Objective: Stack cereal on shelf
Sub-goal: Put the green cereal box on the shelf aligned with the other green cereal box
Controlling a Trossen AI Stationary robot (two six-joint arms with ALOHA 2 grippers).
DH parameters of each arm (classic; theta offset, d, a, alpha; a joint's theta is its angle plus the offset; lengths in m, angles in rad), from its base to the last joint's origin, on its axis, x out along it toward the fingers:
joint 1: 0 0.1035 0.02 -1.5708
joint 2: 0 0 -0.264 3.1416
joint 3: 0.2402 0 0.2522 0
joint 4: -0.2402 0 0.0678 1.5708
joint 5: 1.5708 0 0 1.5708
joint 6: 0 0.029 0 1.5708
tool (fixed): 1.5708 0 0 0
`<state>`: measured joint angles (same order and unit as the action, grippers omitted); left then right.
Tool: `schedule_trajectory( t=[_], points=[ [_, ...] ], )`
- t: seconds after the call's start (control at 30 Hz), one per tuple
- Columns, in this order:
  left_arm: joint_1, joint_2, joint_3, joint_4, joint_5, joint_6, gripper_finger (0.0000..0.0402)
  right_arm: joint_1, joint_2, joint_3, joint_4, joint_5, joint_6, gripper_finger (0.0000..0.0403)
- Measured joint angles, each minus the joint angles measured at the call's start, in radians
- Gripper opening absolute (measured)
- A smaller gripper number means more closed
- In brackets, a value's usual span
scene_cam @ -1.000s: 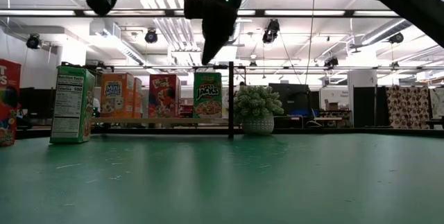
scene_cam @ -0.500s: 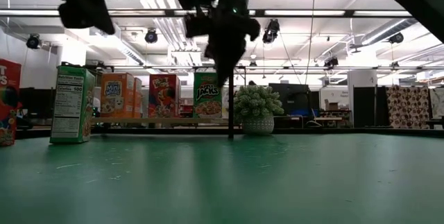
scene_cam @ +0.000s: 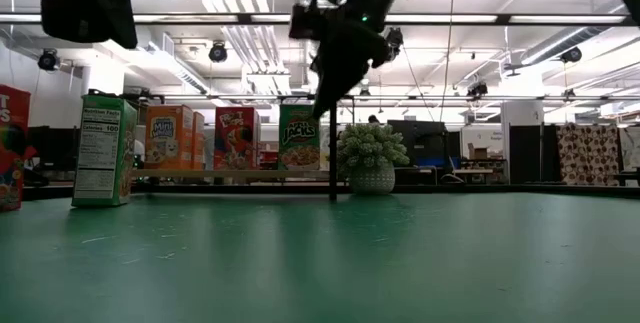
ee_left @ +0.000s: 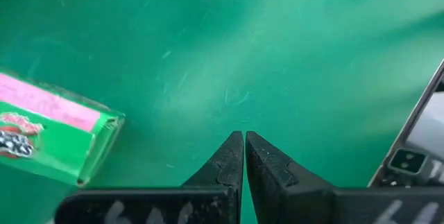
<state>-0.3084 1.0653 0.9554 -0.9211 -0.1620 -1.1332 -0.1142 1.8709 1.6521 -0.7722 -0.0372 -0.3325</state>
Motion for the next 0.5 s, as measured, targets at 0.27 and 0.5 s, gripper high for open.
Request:
schedule_trajectory(
  t=[0.27,0.5],
  points=[
    [-0.001,0.001,0.000,0.000,0.017,-0.134,0.0000,-0.014,-0.230,-0.294,0.415,0.000,-0.010,0.0009],
    [-0.001,0.009,-0.001,0.058,0.018,-0.247,0.0000,-0.048,-0.382,-0.490,0.723,0.000,-0.052,0.0009]
  ],
)
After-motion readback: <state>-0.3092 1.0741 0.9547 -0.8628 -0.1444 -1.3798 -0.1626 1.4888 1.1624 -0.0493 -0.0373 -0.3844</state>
